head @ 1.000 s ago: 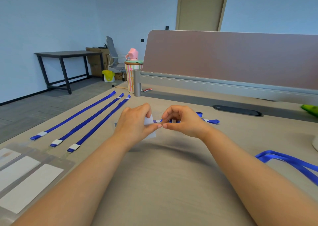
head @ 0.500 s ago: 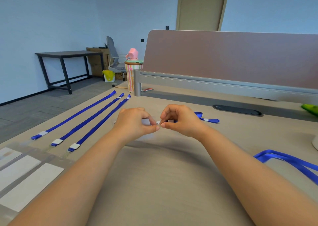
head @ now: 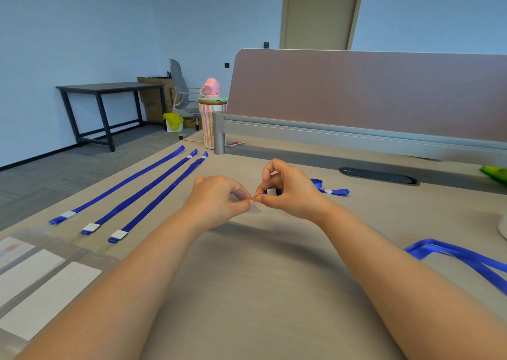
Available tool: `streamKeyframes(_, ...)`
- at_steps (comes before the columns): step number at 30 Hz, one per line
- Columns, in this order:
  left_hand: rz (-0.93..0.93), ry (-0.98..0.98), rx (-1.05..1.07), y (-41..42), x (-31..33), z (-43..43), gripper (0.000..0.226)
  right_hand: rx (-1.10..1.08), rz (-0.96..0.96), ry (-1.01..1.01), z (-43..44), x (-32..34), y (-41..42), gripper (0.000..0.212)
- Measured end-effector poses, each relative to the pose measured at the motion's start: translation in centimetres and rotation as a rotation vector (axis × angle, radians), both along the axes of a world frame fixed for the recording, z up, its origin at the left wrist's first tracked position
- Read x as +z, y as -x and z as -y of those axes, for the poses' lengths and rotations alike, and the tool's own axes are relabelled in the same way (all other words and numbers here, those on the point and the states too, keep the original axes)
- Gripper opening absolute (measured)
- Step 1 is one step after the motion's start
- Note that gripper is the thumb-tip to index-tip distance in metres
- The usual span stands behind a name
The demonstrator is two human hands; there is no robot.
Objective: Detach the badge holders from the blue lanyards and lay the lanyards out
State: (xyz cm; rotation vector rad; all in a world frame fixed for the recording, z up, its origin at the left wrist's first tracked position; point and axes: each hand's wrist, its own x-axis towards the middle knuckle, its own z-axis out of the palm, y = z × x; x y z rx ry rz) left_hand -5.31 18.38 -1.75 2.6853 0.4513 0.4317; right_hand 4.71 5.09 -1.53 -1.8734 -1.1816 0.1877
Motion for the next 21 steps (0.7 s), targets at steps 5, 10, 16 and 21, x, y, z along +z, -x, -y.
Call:
streamKeyframes(5,0.044,0.066,0.030,-0.1,0.2,0.0,0.009,-0.006,0.057,-0.030,-0.2,0.2,0.3,0.034)
streamKeyframes(10,0.105,0.094,0.034,0.1,0.5,0.3,0.003,-0.004,0.084,-0.057,-0.3,0.2,0.4,0.033)
streamKeyframes(16,0.069,0.133,-0.079,0.7,1.0,-0.1,0.004,0.074,0.124,0.012,0.0,0.3,-0.3,0.021)
streamKeyframes(21,0.164,0.362,-0.092,1.6,2.8,-0.8,0.015,-0.016,0.279,0.122,0.5,0.2,-1.5,0.012)
